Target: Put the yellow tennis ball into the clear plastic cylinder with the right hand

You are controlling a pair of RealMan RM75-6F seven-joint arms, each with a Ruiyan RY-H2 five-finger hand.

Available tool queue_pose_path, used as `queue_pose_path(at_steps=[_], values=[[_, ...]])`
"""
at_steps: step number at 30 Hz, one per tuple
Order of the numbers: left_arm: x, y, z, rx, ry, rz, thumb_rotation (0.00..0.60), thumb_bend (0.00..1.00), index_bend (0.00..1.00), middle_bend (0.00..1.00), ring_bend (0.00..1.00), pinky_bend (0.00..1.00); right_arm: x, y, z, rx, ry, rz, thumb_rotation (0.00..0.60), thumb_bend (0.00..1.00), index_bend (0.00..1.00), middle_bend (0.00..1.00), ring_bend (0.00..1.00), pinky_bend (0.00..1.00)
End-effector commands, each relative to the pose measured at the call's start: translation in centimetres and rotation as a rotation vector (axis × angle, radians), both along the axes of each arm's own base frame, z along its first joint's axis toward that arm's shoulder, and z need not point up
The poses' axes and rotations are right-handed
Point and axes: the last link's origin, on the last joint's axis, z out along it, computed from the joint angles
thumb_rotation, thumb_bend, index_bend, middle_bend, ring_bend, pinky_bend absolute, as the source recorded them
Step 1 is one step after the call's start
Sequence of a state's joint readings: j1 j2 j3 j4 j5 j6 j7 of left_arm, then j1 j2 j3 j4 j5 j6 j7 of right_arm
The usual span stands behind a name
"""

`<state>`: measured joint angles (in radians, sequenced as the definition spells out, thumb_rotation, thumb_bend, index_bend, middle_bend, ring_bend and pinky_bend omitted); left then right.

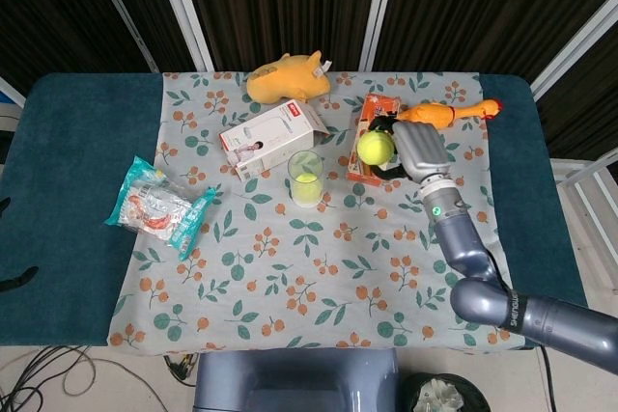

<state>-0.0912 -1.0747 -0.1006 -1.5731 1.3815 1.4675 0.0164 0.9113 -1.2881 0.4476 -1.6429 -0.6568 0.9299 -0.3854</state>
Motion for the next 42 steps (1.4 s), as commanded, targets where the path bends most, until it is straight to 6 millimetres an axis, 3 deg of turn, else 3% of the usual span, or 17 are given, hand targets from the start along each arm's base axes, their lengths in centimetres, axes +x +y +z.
queue_pose_path(at_steps=[1, 8, 20, 21, 23, 24, 25, 33, 42], values=[[0.0, 0.0, 0.0, 0.001, 0.0, 0.0, 0.6, 0.0, 0.09, 0.0, 0.0, 0.06, 2.3, -0.5, -1.6, 0.019, -0.03, 0.024, 0.6, 0.47, 0.55, 0.46, 0.53, 0.8], [-0.2, 0.2, 0.0, -0.001, 0.002, 0.006, 0.6, 0.0, 0.09, 0.0, 0.0, 0.06, 5.5, -0.7, -4.4, 0.052, -0.047, 0.063, 0.6, 0.47, 0.55, 0.46, 0.52, 0.84], [-0.2, 0.2, 0.1, 0.002, -0.001, 0.008, 0.6, 0.0, 0.09, 0.0, 0.0, 0.06, 7.2, -0.3, -7.3, 0.1, -0.035, 0.085, 0.6, 0.47, 0.53, 0.46, 0.47, 0.9], [-0.2, 0.1, 0.1, 0.002, -0.001, 0.008, 0.6, 0.0, 0.09, 0.0, 0.0, 0.06, 7.2, -0.4, -7.3, 0.099, -0.03, 0.083, 0.6, 0.47, 0.5, 0.44, 0.45, 0.85], [-0.2, 0.1, 0.1, 0.003, -0.001, 0.006, 0.6, 0.0, 0.09, 0.0, 0.0, 0.06, 7.1, -0.5, -7.4, 0.102, -0.016, 0.072, 0.6, 0.47, 0.42, 0.39, 0.39, 0.47], [-0.2, 0.1, 0.2, 0.005, -0.001, 0.006, 0.6, 0.0, 0.09, 0.0, 0.0, 0.06, 7.0, -0.5, -7.4, 0.109, -0.006, 0.065, 0.6, 0.46, 0.38, 0.35, 0.34, 0.2], [-0.2, 0.1, 0.2, 0.005, 0.0, 0.007, 0.6, 0.0, 0.09, 0.0, 0.0, 0.06, 6.9, -0.5, -7.5, 0.119, 0.004, 0.06, 0.6, 0.45, 0.36, 0.31, 0.31, 0.04], [-0.2, 0.1, 0.2, 0.007, 0.003, 0.01, 0.6, 0.0, 0.09, 0.0, 0.0, 0.06, 6.4, -0.5, -7.6, 0.148, 0.061, 0.005, 0.6, 0.31, 0.24, 0.17, 0.18, 0.0], [-0.3, 0.1, 0.3, 0.011, 0.007, 0.017, 0.6, 0.0, 0.09, 0.0, 0.0, 0.06, 6.4, -0.6, -6.5, 0.144, 0.071, -0.021, 0.6, 0.23, 0.2, 0.13, 0.15, 0.0]])
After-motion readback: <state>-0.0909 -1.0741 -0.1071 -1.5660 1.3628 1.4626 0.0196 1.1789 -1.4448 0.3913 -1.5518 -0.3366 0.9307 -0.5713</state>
